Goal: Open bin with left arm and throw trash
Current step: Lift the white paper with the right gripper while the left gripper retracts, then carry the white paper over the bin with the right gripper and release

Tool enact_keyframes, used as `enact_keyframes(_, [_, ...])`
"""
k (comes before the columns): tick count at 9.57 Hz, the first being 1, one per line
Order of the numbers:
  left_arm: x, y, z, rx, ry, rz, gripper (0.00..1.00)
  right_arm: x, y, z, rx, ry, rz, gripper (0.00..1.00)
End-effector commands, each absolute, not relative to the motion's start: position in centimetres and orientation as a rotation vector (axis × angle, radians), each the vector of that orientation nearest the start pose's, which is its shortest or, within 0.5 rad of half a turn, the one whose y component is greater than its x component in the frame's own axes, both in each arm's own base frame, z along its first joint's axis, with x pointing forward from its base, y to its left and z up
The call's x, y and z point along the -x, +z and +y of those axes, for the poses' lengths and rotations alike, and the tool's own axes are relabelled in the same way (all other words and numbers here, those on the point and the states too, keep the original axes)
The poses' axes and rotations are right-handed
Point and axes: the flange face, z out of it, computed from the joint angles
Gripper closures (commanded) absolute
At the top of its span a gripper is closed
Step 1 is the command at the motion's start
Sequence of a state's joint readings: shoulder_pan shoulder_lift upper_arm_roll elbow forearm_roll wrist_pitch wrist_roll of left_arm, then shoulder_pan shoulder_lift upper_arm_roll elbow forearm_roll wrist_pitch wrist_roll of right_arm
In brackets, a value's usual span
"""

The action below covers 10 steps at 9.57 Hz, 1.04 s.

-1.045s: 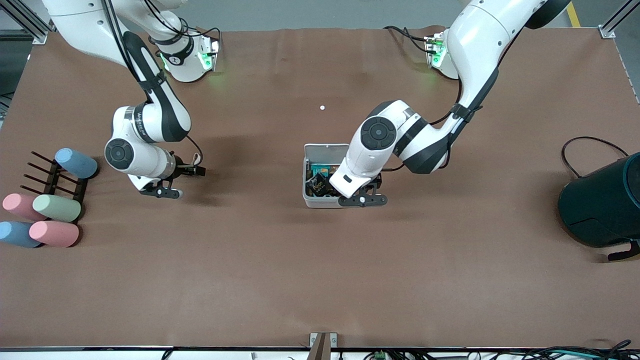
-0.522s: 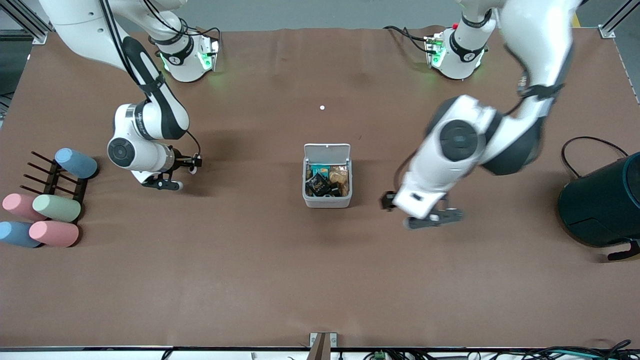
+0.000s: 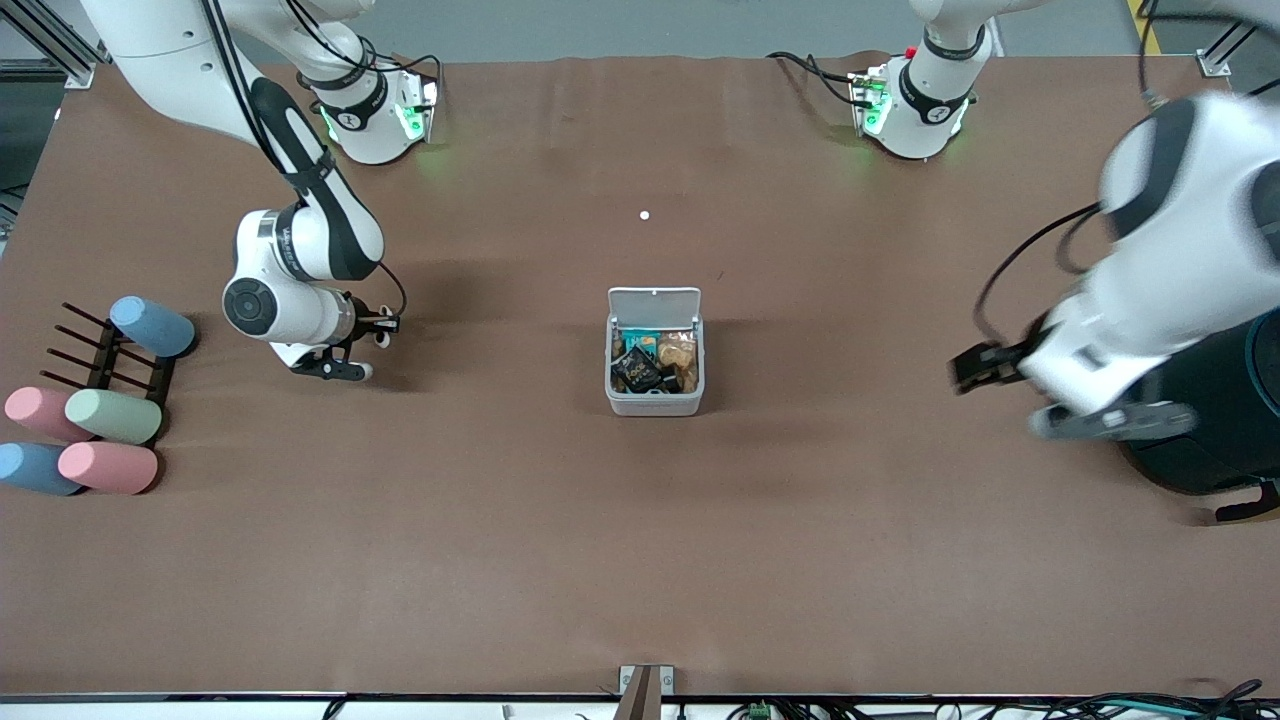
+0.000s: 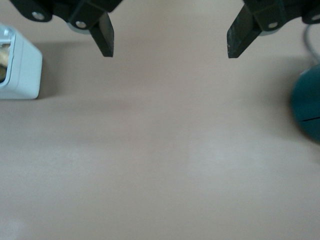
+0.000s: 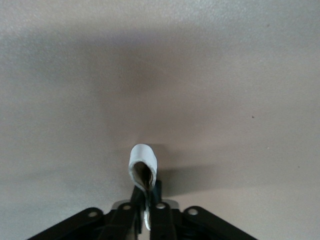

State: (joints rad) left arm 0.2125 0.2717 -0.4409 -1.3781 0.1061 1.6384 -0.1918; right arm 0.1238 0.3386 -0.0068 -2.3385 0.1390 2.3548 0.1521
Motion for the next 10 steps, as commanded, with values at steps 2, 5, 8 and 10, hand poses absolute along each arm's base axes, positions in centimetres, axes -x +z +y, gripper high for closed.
enact_keyframes(2, [-56.9, 64.2, -5.8, 3.112, -0.04, 0.1, 0.0, -51.4, 22.9, 9.8, 2.972, 0.487, 0.394, 1.0])
enact_keyframes(5, [-55.9, 64.9, -4.5, 3.089, -0.107, 0.138, 0.0, -58.3, 38.2, 20.0, 2.889, 0.437, 0.744, 0.99])
enact_keyframes(8, [-56.1, 65.0, -4.2, 3.106, -0.102, 0.128, 0.0, -59.7, 40.4, 34.6, 2.812, 0.344, 0.927, 0.99])
enact_keyframes(10, [-56.2, 64.9, -4.2, 3.128, -0.092, 0.124, 0.0, -60.7, 38.6, 42.3, 2.716, 0.22, 1.024, 0.99])
